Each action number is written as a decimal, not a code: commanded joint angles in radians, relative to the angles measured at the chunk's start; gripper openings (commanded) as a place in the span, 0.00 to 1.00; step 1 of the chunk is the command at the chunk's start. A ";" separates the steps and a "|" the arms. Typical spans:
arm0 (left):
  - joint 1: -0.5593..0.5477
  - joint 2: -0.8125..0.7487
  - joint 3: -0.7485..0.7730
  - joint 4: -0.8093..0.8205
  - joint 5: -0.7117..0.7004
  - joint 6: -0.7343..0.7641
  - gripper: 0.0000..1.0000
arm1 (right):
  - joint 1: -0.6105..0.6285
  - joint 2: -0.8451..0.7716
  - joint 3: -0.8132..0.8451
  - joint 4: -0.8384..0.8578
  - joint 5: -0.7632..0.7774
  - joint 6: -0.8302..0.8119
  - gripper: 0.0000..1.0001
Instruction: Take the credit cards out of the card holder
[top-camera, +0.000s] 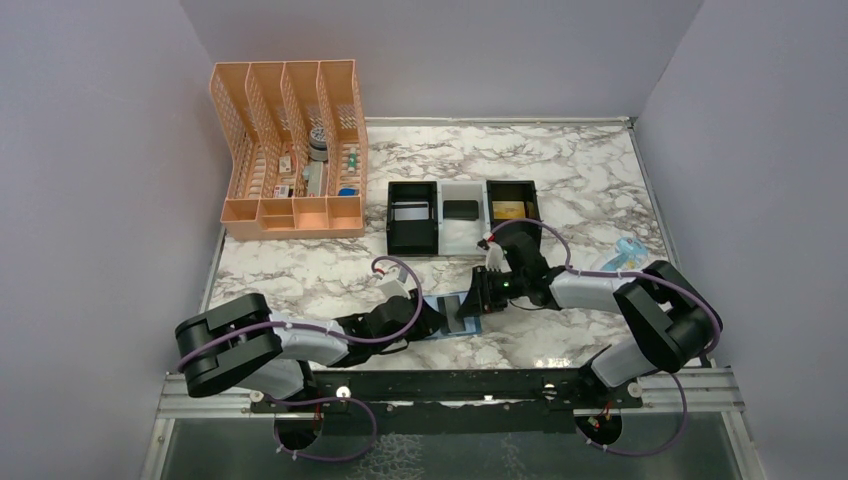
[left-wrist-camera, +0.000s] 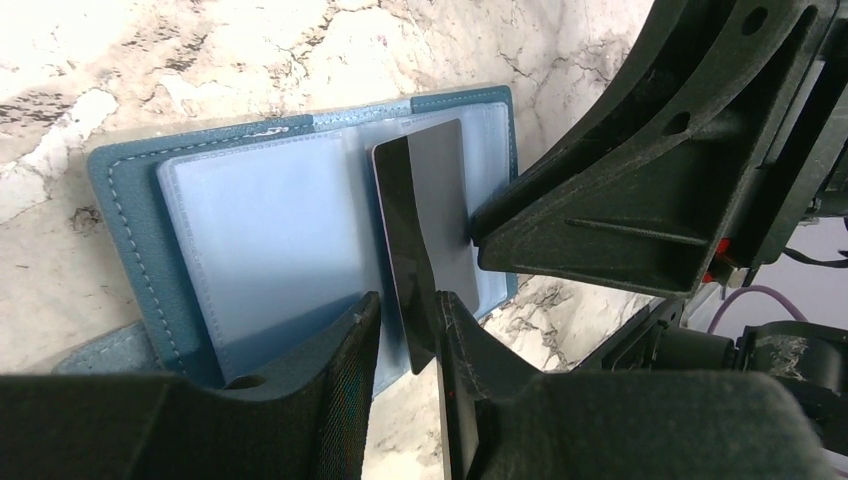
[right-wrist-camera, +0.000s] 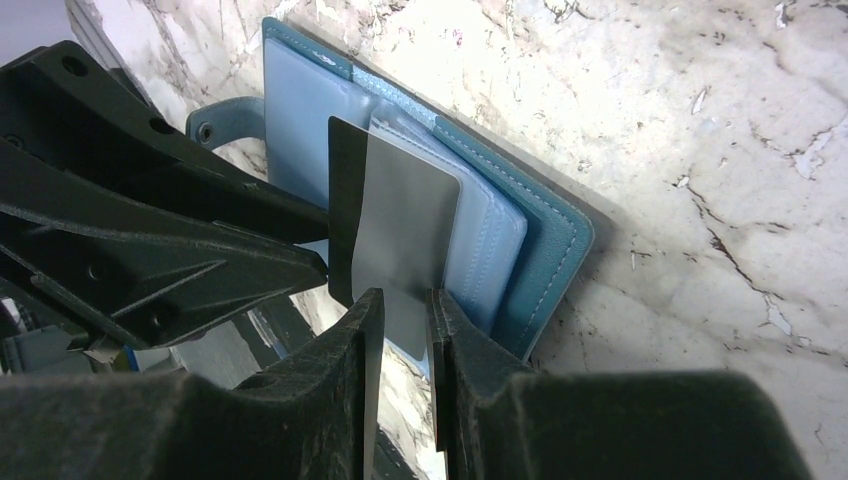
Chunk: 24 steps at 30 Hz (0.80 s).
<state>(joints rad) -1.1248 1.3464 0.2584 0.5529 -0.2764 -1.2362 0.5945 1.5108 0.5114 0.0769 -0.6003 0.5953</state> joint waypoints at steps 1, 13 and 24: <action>0.004 0.030 0.019 0.058 0.016 -0.030 0.30 | -0.001 0.037 -0.042 -0.046 0.109 -0.020 0.24; 0.005 0.101 0.016 0.168 0.032 -0.058 0.23 | -0.001 0.044 -0.039 -0.065 0.161 -0.024 0.23; 0.005 0.024 -0.047 0.166 -0.019 -0.084 0.04 | -0.001 0.035 -0.028 -0.078 0.171 -0.035 0.23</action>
<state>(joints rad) -1.1248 1.4090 0.2455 0.6838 -0.2577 -1.3003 0.5964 1.5093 0.5076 0.0830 -0.5835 0.6094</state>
